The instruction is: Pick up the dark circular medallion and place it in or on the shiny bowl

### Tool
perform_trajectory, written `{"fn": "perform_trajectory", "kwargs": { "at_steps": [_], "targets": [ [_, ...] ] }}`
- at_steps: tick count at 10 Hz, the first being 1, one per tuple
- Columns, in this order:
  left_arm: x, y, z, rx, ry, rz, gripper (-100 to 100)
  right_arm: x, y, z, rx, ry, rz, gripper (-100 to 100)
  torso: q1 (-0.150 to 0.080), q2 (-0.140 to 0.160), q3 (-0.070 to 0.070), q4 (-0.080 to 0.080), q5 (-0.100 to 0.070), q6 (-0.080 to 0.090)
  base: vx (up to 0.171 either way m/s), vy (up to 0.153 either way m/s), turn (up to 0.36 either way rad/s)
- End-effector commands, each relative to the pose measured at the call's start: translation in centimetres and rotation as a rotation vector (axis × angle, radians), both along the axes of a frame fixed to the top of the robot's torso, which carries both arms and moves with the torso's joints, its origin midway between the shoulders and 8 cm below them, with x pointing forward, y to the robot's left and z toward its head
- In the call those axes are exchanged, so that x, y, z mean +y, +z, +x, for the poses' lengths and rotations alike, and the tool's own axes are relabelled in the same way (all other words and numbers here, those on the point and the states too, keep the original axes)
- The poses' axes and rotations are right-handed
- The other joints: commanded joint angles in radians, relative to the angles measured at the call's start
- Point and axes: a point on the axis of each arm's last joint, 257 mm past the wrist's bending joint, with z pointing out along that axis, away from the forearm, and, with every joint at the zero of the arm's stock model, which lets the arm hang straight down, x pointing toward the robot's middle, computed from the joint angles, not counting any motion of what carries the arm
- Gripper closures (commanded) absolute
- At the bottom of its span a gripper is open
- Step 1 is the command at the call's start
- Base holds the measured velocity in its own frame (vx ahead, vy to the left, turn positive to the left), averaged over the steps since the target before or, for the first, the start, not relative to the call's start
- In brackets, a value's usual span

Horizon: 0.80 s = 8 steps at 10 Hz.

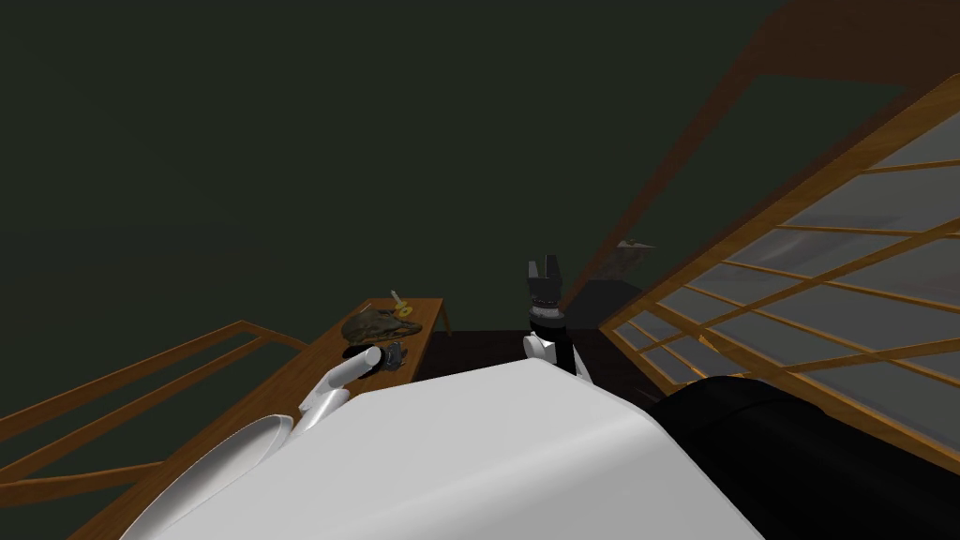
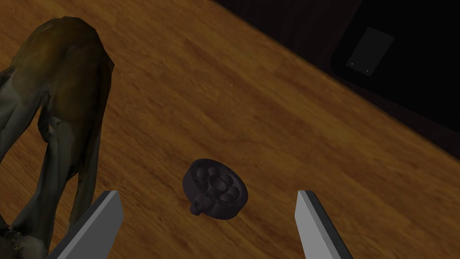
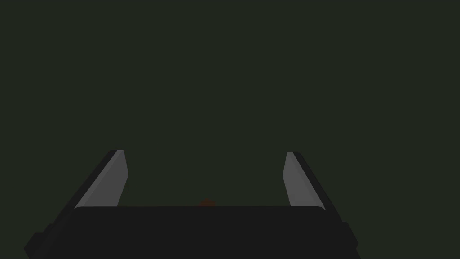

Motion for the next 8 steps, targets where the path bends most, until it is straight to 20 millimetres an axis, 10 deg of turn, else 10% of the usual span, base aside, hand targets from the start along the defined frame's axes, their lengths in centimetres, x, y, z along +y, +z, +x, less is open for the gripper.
{"fn": "perform_trajectory", "kwargs": {
  "at_steps": [1, 5, 6, 8],
  "targets": [
    [-0.6, -0.9, -0.1, 0.0, 0.005, 0.0, -100, 0.0, 0.0, 0.0, 0.0, 0.0, 0.0, 0, 0.0, 0.0, 0.0, 0.0, 0.0, 0.0, 0.019, 0.021, -0.027],
    [-1.1, -1.7, -0.2, 0.001, 0.009, 0.0, -100, 0.0, 0.0, 0.0, 0.0, 0.0, 0.0, 0, 0.002, -0.001, -0.001, 0.0, 0.001, 0.0, 0.022, 0.032, -0.016],
    [-1.1, -1.7, -0.2, 0.0, 0.009, 0.0, 100, 0.0, 0.0, 0.0, 0.0, 0.0, 0.0, 0, 0.001, 0.0, 0.0, 0.0, 0.0, 0.0, 0.0, 0.0, 0.0],
    [-1.2, -1.7, -0.2, -0.001, 0.01, -0.001, 100, 0.0, 0.0, 0.0, 0.0, 0.0, 0.0, 0, 0.001, 0.0, 0.0, 0.0, 0.0, 0.001, 0.0, 0.0, 0.0]
  ]
}}
